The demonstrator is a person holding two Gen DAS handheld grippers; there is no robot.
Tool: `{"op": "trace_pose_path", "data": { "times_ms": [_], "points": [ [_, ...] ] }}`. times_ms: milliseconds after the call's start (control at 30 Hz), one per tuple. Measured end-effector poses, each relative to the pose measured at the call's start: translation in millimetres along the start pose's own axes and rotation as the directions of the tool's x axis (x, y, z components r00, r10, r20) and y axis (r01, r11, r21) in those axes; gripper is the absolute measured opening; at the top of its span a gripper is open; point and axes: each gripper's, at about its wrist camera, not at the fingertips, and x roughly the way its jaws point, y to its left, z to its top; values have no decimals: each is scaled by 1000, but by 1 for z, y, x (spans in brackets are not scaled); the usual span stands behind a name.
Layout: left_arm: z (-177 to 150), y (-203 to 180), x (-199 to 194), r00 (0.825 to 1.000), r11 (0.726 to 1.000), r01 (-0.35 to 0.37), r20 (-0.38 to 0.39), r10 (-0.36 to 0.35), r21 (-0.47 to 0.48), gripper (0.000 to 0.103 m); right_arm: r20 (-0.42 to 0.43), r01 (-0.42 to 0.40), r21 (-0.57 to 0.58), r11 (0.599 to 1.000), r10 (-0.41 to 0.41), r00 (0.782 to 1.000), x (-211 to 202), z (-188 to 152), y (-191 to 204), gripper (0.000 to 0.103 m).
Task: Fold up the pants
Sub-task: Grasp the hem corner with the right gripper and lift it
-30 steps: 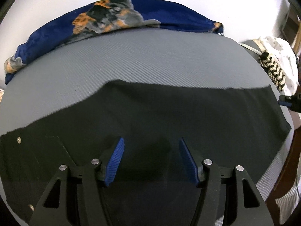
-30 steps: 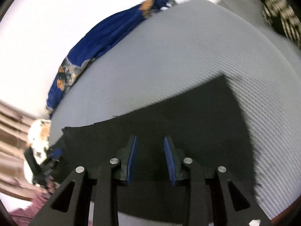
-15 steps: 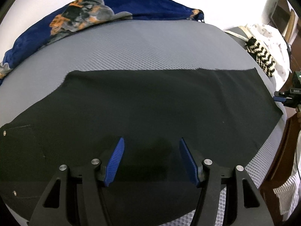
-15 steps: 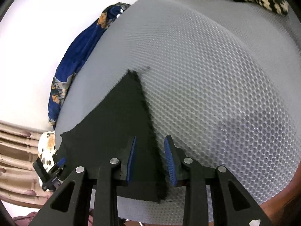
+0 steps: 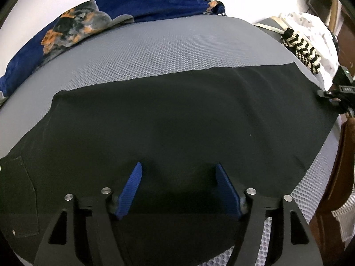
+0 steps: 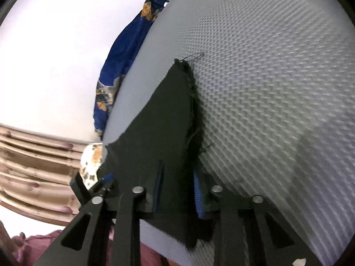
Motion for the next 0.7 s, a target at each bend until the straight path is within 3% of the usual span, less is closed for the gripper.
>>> {"op": "trace_pose_path", "data": {
  "times_ms": [67, 233, 400, 500, 700],
  "points": [
    [0, 0, 0, 1000, 1000, -3, 2, 3, -1, 71, 10, 13, 8, 1000, -13, 1000, 11, 3, 4, 7],
    [2, 3, -2, 1000, 1000, 17, 2, -17, -20, 71, 74, 112, 14, 994, -113, 991, 10, -4, 26, 7],
    [5, 21, -21, 999, 996, 42, 34, -39, -84, 71, 122, 114, -7, 994, -112, 986, 11, -10, 77, 7],
    [4, 37, -40, 997, 994, 33, 76, -25, -103, 71, 112, 134, -59, 989, -126, 986, 20, -9, 114, 7],
    [-9, 77, -80, 990, 989, -20, 138, 41, -146, 71, 60, 98, -148, 984, -90, 994, 69, -13, 186, 7]
  ]
}}
